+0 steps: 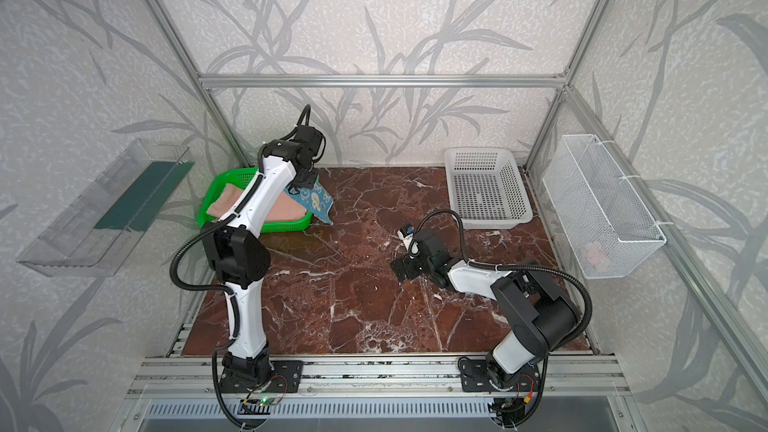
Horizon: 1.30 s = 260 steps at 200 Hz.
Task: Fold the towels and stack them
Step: 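Lift the folded towel with the left gripper toward the green basket while the right withdraws, then lower the folded towel onto the pink towel in the green basket with the left gripper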
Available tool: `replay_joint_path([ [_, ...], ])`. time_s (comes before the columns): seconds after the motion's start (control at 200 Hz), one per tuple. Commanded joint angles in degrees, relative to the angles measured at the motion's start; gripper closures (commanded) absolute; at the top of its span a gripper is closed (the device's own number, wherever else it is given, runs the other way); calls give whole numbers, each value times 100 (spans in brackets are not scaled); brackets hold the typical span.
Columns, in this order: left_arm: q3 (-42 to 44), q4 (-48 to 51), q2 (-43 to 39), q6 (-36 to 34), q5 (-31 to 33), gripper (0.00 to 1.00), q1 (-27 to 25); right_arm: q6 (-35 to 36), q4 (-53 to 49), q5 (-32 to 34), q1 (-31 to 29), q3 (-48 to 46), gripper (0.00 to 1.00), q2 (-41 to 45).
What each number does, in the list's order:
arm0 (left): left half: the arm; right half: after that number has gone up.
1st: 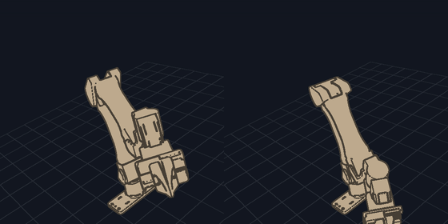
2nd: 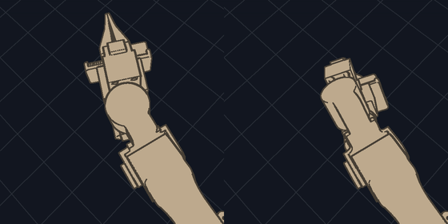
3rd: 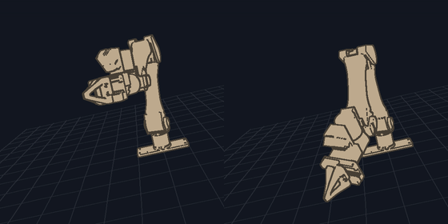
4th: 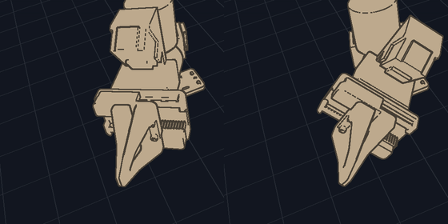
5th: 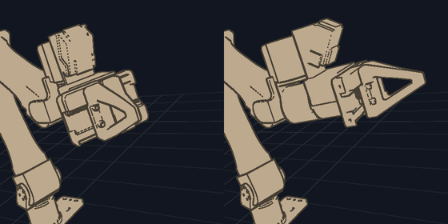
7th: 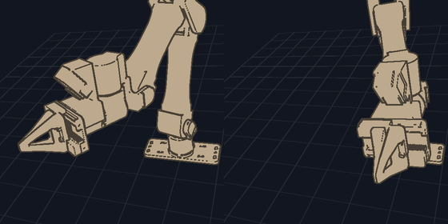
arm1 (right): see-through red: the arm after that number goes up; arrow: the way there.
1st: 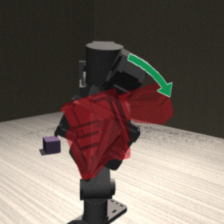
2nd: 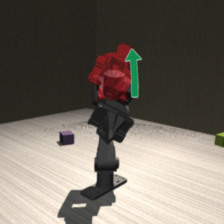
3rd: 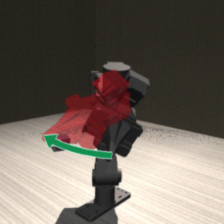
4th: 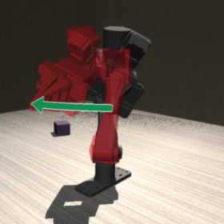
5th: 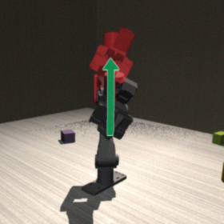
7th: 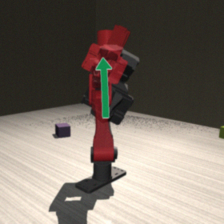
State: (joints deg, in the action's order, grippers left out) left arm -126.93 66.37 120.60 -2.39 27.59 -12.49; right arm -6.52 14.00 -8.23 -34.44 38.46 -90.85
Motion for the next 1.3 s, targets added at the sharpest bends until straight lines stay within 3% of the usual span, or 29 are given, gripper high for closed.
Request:
replay_joint_path([
  [0.0,-244,292,92,-221,643,100,114,28,173,-109,25,26,1,-93],
  [0.255,-191,79,182,-576,1189,100,471,-20,116,-191,21,-28,1,-106],
  [0.68,596,-889,449,-852,1662,100,847,-174,70,-275,-50,-30,1,-179],
  [1.295,661,-1404,1089,-884,1930,100,1139,-223,-143,-232,-175,100,1,-257],
])
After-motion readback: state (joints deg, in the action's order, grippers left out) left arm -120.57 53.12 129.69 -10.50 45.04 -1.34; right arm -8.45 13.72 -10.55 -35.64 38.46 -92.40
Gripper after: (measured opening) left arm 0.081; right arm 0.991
